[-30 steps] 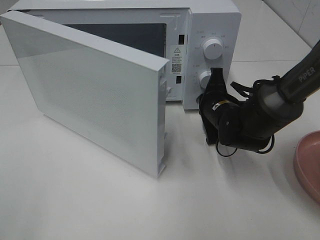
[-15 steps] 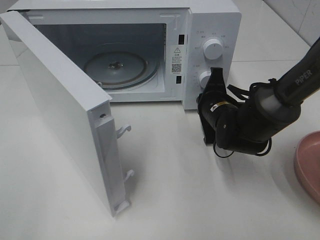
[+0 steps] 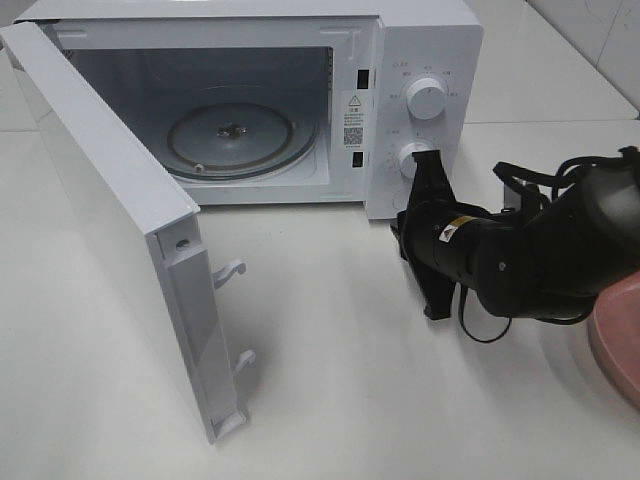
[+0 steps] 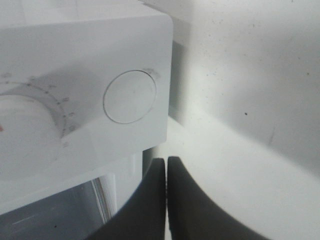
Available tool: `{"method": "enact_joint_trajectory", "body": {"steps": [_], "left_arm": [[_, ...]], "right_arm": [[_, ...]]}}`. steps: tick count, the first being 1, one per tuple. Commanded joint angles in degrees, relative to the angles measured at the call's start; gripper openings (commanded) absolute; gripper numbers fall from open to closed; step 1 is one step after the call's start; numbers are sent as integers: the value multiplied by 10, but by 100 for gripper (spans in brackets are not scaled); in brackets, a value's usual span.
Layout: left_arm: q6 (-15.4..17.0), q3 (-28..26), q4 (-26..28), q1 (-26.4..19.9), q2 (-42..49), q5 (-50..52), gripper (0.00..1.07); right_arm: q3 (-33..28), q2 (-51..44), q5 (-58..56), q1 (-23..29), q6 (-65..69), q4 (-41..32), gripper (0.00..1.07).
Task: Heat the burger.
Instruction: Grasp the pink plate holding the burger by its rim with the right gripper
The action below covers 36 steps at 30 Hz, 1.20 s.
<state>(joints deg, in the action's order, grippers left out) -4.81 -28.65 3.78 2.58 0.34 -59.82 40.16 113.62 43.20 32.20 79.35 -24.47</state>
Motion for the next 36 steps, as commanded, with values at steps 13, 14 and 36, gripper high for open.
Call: {"method": "enact_joint_trajectory", "body": {"steps": [13, 14, 36], "left_arm": [[2, 1, 3, 2, 10, 3, 98], [2, 1, 3, 2, 10, 3, 98], [2, 1, 3, 2, 10, 3, 98]], "right_arm": [[-47, -194, -176, 1, -330, 7, 0], [-47, -194, -176, 1, -330, 7, 0], [-7, -327, -586, -82, -785, 21, 7]]}}
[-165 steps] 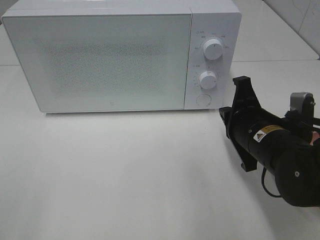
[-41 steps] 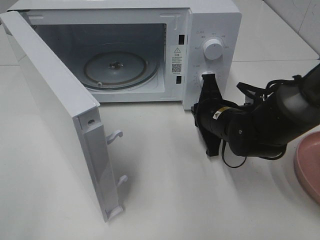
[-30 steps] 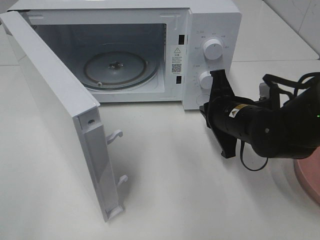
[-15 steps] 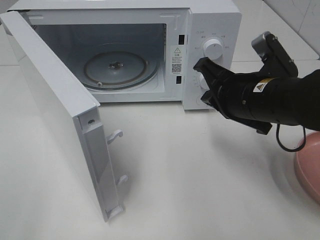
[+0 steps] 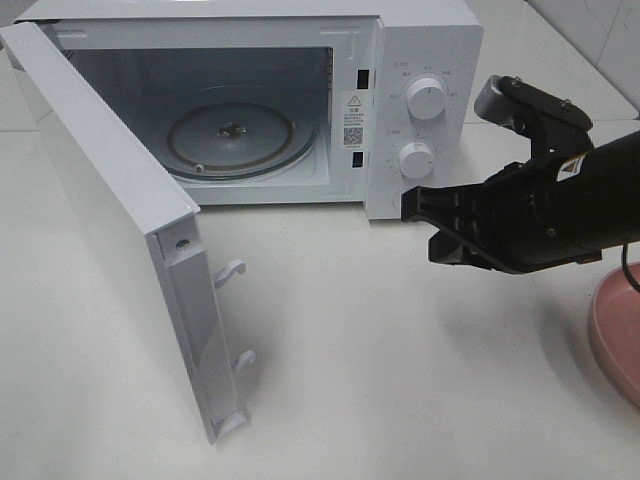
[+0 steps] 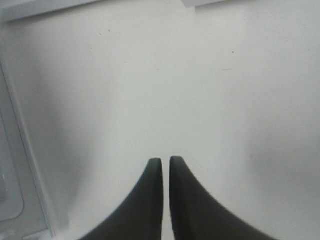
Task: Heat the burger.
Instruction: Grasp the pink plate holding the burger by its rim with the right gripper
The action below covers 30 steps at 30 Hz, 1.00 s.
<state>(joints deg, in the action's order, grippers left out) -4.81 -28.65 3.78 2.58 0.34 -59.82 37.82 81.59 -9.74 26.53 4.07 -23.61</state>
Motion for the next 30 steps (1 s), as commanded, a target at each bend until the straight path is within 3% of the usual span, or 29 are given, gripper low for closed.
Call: {"method": "enact_joint_trajectory", "body": {"steps": [1, 6, 10, 16, 30], "left_arm": [[2, 1, 3, 2, 10, 3, 98], [2, 1, 3, 2, 10, 3, 98], [2, 1, 3, 2, 10, 3, 98], [2, 1, 3, 2, 10, 3, 98], [2, 1, 3, 2, 10, 3, 98]], "right_arm": [[16, -7, -56, -25, -32, 13, 7], [54, -7, -174, -60, -41, 82, 8], [90, -7, -296, -61, -41, 178, 10], [111, -7, -406, -64, -11, 253, 12], [110, -9, -427, -170, -7, 322, 16]]}}
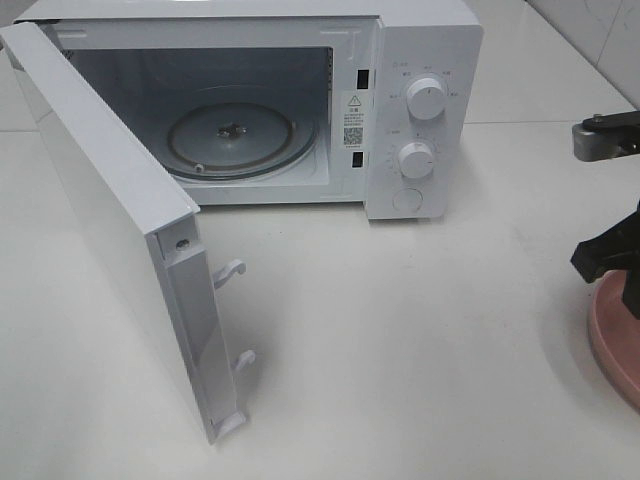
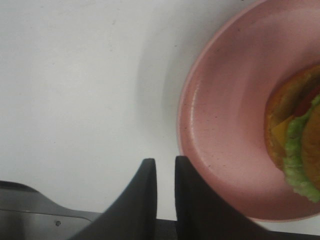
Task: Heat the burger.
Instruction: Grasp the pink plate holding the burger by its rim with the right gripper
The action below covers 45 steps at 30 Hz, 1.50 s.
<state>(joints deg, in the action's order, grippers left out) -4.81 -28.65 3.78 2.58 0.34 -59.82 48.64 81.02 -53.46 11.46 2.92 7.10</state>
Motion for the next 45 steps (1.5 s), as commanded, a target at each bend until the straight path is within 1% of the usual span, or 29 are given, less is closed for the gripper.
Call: {"method": "enact_joint_trajectory", "body": {"steps": [1, 4, 5, 6, 7, 8, 9, 10, 11, 12, 13, 14, 15, 26, 32, 34, 37, 42, 45], "left_arm": [[2, 1, 3, 2, 10, 3, 98], [2, 1, 3, 2, 10, 3, 98], [2, 1, 3, 2, 10, 3, 98], [2, 1, 3, 2, 10, 3, 98], [2, 1, 3, 2, 10, 3, 98], [2, 1, 3, 2, 10, 3, 98], [2, 1, 3, 2, 10, 3, 98], [2, 1, 3, 2, 10, 3, 98], [2, 1, 3, 2, 10, 3, 98], [2, 1, 3, 2, 10, 3, 98], [2, 1, 3, 2, 10, 3, 98], [2, 1, 3, 2, 10, 3, 98], [2, 1, 3, 2, 10, 3, 98], [2, 1, 3, 2, 10, 3, 98], [2, 1, 3, 2, 10, 3, 98], [2, 1, 3, 2, 10, 3, 98], [2, 1, 3, 2, 10, 3, 98], [2, 1, 3, 2, 10, 3, 98], [2, 1, 3, 2, 10, 3, 98]], "right_arm": [[2, -3, 10, -19, 4, 15, 16], [-2, -3, 38, -34, 4, 26, 21], [-9, -3, 51, -41, 4, 29, 29], [-9, -3, 51, -41, 4, 29, 29], [-18, -3, 61, -41, 4, 35, 45], [-18, -3, 61, -41, 4, 35, 45], [-30, -3, 70, -41, 3, 36, 63], [-36, -3, 75, -41, 3, 36, 74], [-36, -3, 75, -41, 3, 36, 74], [-48, -3, 84, -41, 2, 40, 92], [-48, -3, 84, -41, 2, 40, 92], [-52, -3, 89, -41, 1, 40, 99], [-58, -3, 99, -41, -1, 40, 101], [-58, 2, 117, -41, 0, 40, 98], [-64, 53, 143, -41, 9, 40, 95], [-65, 92, 164, -41, 13, 40, 93], [-65, 101, 171, -41, 15, 41, 93], [-65, 154, 208, -41, 30, 52, 91], [-65, 160, 210, -41, 32, 55, 91]]}}
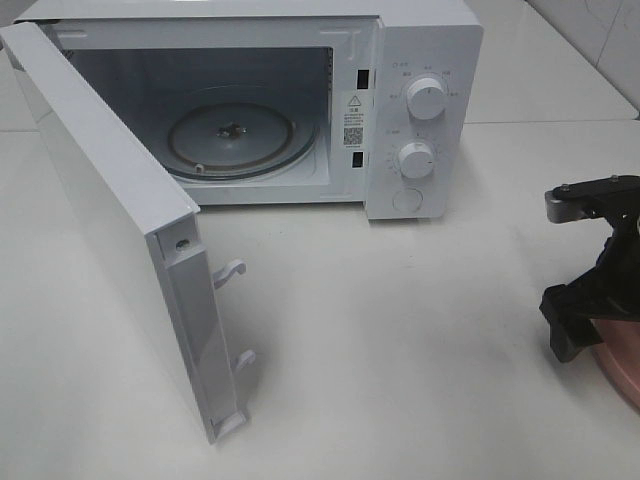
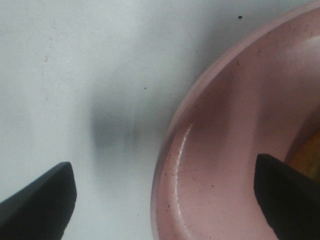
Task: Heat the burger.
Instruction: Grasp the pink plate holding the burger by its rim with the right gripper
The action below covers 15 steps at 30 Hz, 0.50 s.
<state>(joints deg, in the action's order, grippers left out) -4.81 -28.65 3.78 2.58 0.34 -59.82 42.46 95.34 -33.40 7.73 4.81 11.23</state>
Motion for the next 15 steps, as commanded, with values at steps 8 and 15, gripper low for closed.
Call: {"method": "enact_joint_trajectory", "body": {"steps": [8, 15], "left_arm": [[2, 1, 3, 2, 10, 3, 98], [2, 1, 3, 2, 10, 3, 98]], "right_arm": [[-3, 61, 30, -3, 13, 14, 86], [-3, 62, 30, -8, 19, 16, 56]]}}
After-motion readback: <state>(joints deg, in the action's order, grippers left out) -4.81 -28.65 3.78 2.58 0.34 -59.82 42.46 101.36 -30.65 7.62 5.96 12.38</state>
